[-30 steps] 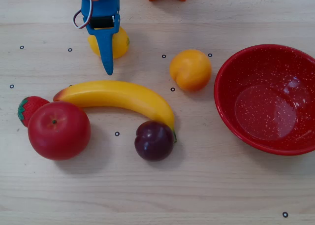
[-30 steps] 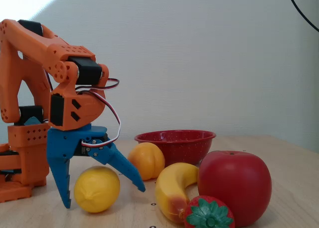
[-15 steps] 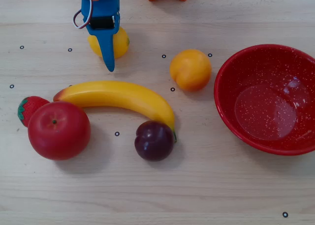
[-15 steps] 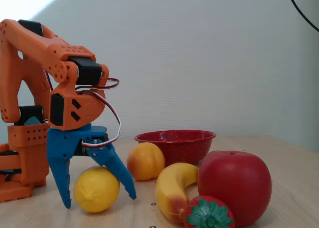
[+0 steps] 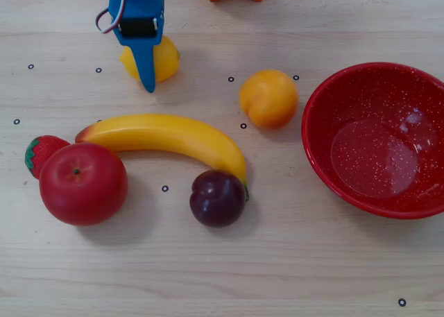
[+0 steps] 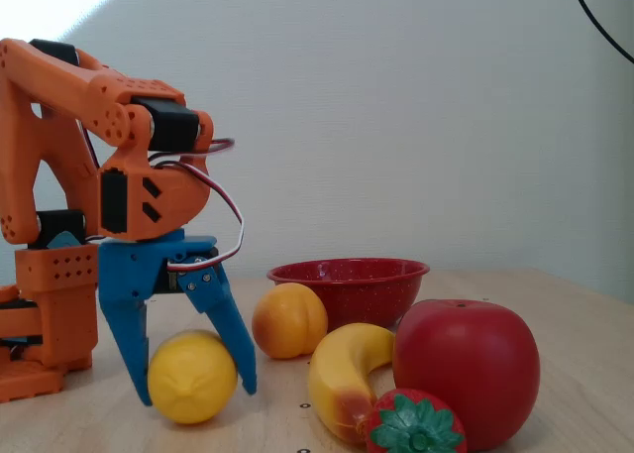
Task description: Put the lemon in the red bowl.
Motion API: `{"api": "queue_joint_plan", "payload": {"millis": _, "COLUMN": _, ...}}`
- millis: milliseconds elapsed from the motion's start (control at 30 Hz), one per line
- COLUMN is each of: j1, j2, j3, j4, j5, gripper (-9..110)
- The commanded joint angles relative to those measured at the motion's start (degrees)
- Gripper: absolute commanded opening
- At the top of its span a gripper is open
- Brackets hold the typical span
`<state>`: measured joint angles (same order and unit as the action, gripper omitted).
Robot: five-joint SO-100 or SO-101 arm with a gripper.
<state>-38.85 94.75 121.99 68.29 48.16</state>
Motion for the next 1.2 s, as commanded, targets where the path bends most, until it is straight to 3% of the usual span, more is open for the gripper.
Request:
{"api": "queue_joint_plan", "payload": {"millis": 0, "j1": -1.58, "j2": 2.64, "j3": 0.09, "j4": 2.72, "j5": 0.62, "gripper": 2}}
{"api": "queue_joint_plan", "payload": {"millis": 267, "j1": -1.67, "j2": 8.88, "j3": -6.59, "j4": 16.0, "j5": -1.76, "gripper": 0}}
{"api": "queue_joint_plan", "payload": {"millis": 667, "j1": 4.66, "j2": 9.67, "j3": -31.46, "j4": 40.34, "j5": -13.18, "gripper": 0}}
{"api": "queue_joint_plan", "payload": {"millis": 1167, "j1": 31.99, "j2": 9.67, "j3": -48.96, "j4": 36.74, "j5": -42.71, "gripper": 0}}
